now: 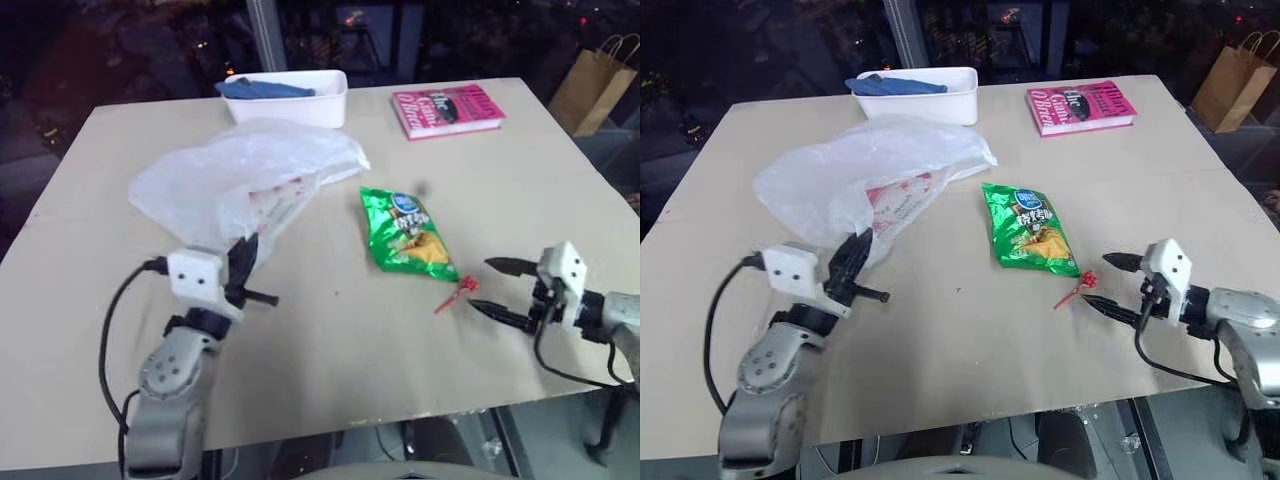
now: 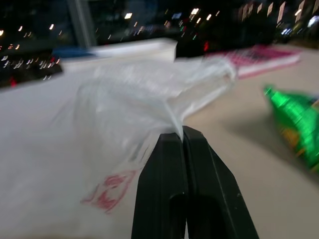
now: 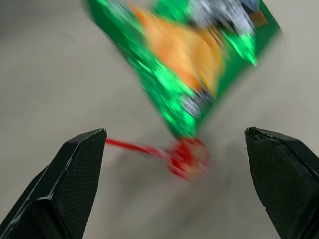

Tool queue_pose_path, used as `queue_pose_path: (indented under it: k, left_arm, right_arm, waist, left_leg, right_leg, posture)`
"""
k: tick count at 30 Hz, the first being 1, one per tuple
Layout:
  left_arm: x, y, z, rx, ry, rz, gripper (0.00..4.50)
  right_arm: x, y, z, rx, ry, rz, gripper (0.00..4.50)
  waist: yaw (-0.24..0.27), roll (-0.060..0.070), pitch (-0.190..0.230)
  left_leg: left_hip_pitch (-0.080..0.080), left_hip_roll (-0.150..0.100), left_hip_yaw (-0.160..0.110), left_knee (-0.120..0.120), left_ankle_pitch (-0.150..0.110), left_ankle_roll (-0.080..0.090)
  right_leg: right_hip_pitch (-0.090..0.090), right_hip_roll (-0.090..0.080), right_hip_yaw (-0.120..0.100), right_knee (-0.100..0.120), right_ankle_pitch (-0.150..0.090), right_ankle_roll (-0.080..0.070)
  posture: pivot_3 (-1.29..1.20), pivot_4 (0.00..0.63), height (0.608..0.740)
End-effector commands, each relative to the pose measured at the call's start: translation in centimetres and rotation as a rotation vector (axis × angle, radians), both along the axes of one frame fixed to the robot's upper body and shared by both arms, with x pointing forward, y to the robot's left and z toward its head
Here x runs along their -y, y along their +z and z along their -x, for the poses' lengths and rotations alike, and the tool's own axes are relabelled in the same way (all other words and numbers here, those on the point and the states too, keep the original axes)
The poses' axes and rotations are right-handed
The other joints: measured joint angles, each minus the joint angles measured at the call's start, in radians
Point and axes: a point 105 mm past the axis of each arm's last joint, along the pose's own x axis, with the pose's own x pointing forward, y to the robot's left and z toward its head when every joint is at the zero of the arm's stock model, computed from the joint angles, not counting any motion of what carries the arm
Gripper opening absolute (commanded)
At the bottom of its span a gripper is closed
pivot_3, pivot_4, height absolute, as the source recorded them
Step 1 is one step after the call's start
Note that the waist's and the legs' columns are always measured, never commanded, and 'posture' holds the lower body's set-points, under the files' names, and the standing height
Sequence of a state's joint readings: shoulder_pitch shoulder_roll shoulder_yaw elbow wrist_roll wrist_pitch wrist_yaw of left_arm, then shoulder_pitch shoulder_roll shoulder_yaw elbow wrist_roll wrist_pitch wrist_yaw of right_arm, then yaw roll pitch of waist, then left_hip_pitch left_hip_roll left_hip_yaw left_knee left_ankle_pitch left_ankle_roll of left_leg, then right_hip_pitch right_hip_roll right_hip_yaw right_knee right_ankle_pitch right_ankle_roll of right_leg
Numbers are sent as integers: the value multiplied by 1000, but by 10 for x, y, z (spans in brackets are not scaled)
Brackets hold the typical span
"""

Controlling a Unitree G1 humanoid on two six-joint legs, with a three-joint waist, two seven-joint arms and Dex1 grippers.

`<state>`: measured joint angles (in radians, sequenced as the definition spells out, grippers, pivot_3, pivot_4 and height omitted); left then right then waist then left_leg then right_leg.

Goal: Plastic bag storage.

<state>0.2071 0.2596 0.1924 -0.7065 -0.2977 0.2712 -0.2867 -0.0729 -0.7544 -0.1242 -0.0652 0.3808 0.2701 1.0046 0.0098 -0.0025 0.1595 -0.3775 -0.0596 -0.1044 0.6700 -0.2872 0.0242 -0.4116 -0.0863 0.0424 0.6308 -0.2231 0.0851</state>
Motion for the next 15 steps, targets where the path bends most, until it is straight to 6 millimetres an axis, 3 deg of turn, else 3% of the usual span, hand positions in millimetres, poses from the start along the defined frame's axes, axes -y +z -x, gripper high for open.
queue_pose_path:
  k: [1, 6, 7, 9, 15]
  left_arm:
    - [3, 10, 15, 14, -36, 7, 28]
    - [-1, 4, 20, -18, -4, 17, 28]
    - [-1, 4, 20, -18, -1, 18, 4]
    - [0, 5, 21, -17, 0, 19, 0]
    - [3, 4, 22, -31, -7, 46, 0]
  right_arm:
    - [4, -7, -5, -5, -15, 33, 4500]
    - [-8, -15, -8, -49, 1, -34, 4500]
    - [-11, -13, -9, -46, 12, -57, 4254]
    - [-15, -9, -10, -42, 19, -86, 3673]
    - [-16, -4, -7, -44, 50, -79, 807]
  waist:
    - [2, 0, 0]
    - [3, 0, 0]
    - [3, 0, 0]
    - [3, 0, 0]
    - [3, 0, 0]
  left_leg:
    - [0, 0, 0, 0, 0, 0]
    - [0, 0, 0, 0, 0, 0]
    - [0, 0, 0, 0, 0, 0]
    - [0, 0, 0, 0, 0, 0]
    - [0, 0, 0, 0, 0, 0]
  right_leg:
    - [0, 0, 0, 0, 0, 0]
    - [0, 0, 0, 0, 0, 0]
    - [0, 0, 0, 0, 0, 0]
    - [0, 0, 0, 0, 0, 0]
    - [0, 0, 0, 0, 0, 0]
  posture:
    - [0, 150, 740]
    - [0, 150, 740]
    - [0, 150, 740]
    - [0, 150, 740]
    - [0, 150, 740]
